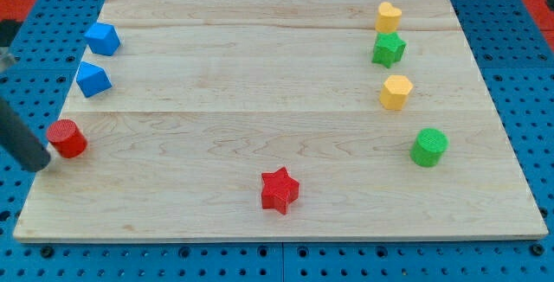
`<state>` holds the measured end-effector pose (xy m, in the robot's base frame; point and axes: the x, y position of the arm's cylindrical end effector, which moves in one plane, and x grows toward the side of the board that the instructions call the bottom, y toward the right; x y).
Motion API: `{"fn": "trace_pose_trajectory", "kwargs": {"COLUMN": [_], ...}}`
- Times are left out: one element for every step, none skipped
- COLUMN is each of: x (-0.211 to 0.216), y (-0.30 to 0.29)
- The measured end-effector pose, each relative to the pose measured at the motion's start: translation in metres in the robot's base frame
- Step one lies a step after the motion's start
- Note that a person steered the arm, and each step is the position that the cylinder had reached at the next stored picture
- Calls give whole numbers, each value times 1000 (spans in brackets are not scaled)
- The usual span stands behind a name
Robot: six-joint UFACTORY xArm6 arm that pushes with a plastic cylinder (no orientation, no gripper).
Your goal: Move the red star towards the center
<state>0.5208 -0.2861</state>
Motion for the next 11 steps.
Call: {"fn": "trace_pose_trajectory", "kwargs": {"x": [-12,-13,21,39,59,78,85,87,84,69,53], "y": [10,9,15,56,99,167,234,281,291,300,313]}}
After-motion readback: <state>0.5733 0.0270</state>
